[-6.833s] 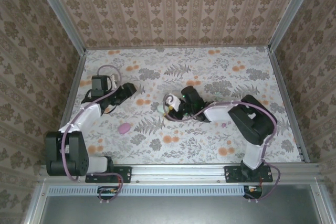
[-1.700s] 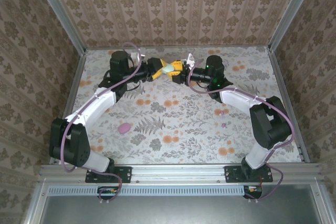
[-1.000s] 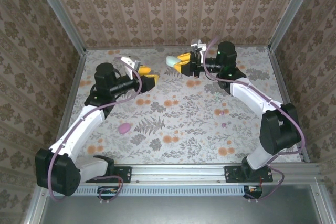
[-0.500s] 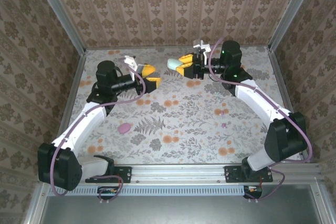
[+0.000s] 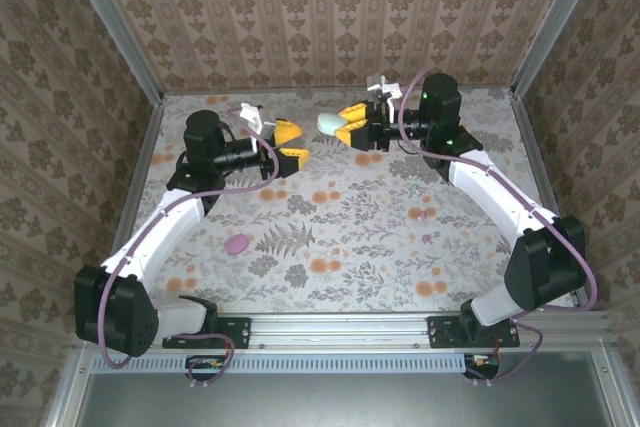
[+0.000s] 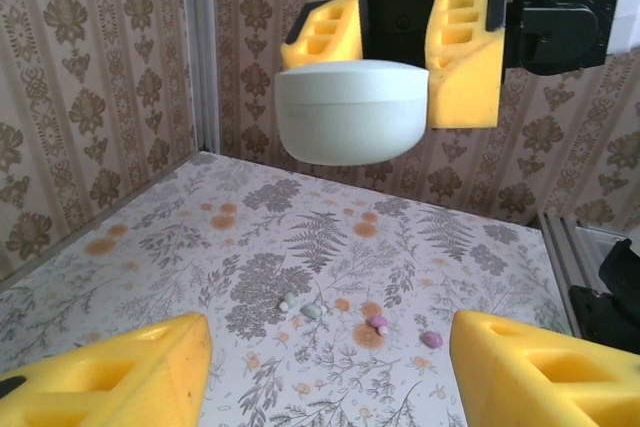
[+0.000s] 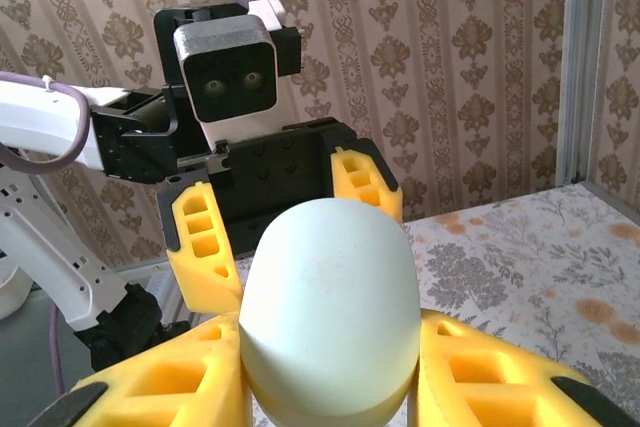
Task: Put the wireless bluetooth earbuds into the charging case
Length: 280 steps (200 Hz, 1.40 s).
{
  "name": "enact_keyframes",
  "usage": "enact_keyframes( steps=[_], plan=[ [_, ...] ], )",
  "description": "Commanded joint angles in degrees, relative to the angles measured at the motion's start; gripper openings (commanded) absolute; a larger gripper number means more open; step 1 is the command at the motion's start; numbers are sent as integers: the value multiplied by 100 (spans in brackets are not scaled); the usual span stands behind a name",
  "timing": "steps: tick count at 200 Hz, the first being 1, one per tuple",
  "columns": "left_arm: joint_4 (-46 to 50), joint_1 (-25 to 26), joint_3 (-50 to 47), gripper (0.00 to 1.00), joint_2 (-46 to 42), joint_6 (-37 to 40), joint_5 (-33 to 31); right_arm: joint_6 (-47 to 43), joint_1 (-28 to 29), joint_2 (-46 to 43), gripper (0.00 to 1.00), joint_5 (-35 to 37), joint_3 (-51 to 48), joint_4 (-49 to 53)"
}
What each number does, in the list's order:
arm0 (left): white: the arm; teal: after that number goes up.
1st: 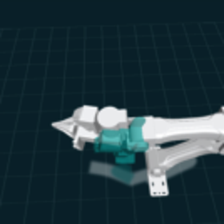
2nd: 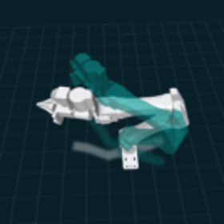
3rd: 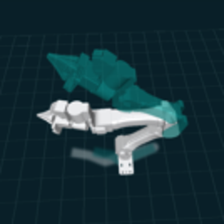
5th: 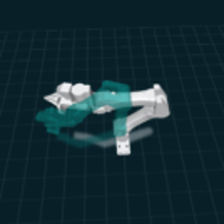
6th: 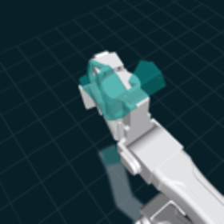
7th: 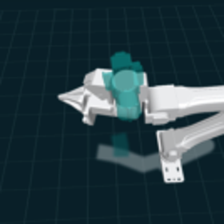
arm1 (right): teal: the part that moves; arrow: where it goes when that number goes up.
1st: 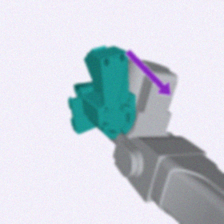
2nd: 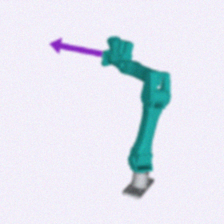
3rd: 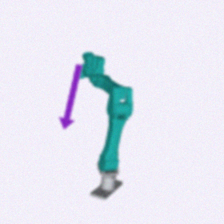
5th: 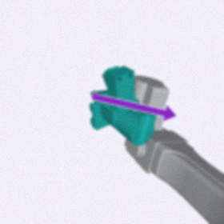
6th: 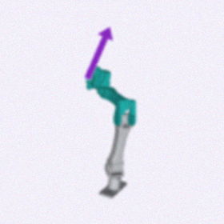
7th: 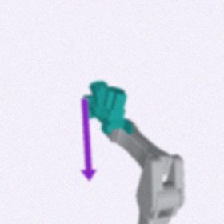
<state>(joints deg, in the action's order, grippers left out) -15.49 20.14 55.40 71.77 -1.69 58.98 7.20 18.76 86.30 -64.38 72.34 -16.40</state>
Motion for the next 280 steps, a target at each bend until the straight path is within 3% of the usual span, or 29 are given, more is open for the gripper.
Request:
enact_keyframes(
  steps=[1, 29, 109, 197, 280],
  plan=[
    [-394, -30, 319, 66, 98, -117, 329, -174, 71, -132, 37, -249, 176, 95],
    [-821, 69, 426, 67, 231, -477, 368, -360, 130, -132, 37, -312, 176, 250],
    [-669, 442, 557, 67, 432, -616, 369, -642, 248, -135, 37, -352, 93, 130],
    [-891, 503, 571, 53, 487, -1061, 401, -841, 284, -156, 37, -395, 9, 124],
    [-847, 549, 608, 57, 486, -1010, 437, -974, 277, -184, 37, -340, 0, 158]
  ],
)
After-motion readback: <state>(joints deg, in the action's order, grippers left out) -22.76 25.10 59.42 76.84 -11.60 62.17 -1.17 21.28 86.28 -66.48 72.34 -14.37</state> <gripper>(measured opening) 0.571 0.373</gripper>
